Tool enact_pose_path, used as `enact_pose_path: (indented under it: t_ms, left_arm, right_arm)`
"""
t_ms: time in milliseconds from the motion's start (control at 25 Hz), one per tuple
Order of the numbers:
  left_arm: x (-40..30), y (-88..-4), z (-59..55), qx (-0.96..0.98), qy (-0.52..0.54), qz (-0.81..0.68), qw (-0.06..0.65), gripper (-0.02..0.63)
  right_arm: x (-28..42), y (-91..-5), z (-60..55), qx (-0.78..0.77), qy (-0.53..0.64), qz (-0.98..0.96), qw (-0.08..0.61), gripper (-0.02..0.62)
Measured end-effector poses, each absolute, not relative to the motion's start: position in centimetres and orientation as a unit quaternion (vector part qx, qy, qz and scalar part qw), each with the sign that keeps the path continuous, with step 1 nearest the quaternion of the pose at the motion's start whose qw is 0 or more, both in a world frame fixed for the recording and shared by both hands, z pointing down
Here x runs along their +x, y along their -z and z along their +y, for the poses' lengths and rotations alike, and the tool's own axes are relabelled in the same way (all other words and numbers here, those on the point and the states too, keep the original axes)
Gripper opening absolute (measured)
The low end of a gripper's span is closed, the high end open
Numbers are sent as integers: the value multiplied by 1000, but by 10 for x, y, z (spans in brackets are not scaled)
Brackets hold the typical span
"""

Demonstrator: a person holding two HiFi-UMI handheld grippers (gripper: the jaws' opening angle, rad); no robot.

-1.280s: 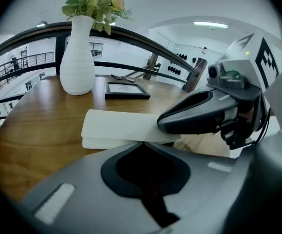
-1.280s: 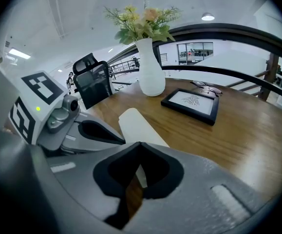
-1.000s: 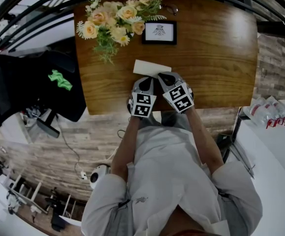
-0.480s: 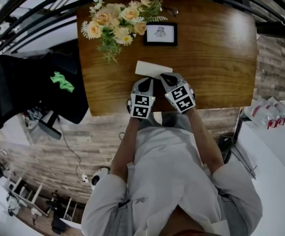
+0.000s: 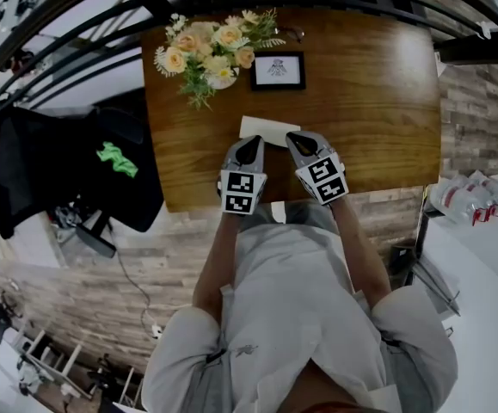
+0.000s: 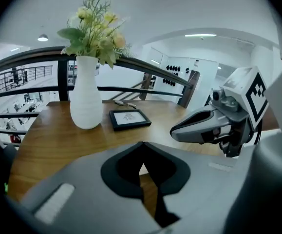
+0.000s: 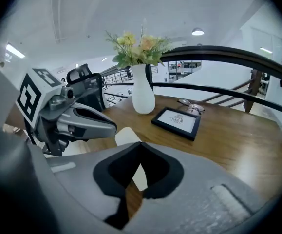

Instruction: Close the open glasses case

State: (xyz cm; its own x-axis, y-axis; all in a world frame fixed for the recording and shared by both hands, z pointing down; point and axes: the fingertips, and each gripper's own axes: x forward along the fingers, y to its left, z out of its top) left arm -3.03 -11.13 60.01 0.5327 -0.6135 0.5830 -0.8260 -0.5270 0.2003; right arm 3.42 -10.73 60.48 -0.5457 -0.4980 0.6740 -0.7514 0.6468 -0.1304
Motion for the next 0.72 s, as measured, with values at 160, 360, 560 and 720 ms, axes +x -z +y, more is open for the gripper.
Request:
enact_pose_path:
  t_ms: [160,360,560,720]
  left_arm:
    - [-31,-565,-121,861,-205,-424,194,18]
    - [-33,-515,-129,878,-167,-423,148,19]
    - [-39,-481,-131,886,-138,-428,115,18]
    - [-47,-457,-128,889,-116,-434,95,18]
  right_arm:
    - [39,-574,-112,396,-190,-855,274,3]
    - [44,-529,-117,431,-163,-857,232,3]
    - [47,-488,-116,462,-127,-857,192,2]
    - [48,-457,-113,480,-98,-857,164,2]
